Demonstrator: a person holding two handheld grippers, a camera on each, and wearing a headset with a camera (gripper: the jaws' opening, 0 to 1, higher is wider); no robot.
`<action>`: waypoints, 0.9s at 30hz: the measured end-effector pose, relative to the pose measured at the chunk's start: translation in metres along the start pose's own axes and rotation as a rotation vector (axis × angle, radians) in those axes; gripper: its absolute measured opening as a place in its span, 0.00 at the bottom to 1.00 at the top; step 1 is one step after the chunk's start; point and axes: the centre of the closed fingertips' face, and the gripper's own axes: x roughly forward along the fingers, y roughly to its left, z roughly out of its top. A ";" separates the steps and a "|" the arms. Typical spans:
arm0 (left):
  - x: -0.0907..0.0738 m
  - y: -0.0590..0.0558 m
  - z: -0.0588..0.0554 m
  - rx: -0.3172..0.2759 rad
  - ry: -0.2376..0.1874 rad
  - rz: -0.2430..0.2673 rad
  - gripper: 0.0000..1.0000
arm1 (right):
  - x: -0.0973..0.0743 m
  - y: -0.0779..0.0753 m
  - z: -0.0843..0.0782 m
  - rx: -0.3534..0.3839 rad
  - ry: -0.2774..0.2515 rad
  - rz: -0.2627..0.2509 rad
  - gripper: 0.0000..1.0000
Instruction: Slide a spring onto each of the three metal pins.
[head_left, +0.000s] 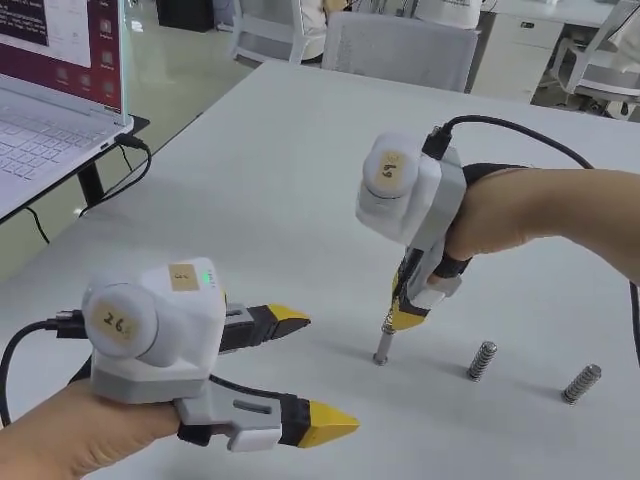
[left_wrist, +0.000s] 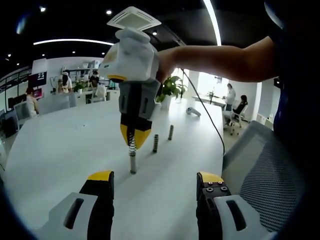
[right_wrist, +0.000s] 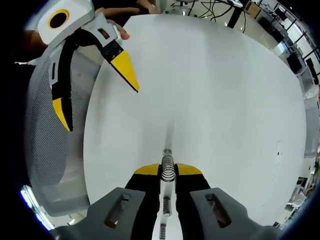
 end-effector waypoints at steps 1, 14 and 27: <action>0.000 0.000 0.000 0.000 0.000 0.001 0.63 | 0.000 0.000 0.000 -0.001 -0.001 -0.002 0.08; 0.000 0.001 0.000 -0.003 -0.002 0.003 0.62 | 0.015 0.000 -0.003 0.010 0.000 0.006 0.08; 0.001 0.000 -0.001 -0.002 0.001 0.002 0.62 | 0.033 -0.004 -0.011 0.032 0.006 -0.009 0.08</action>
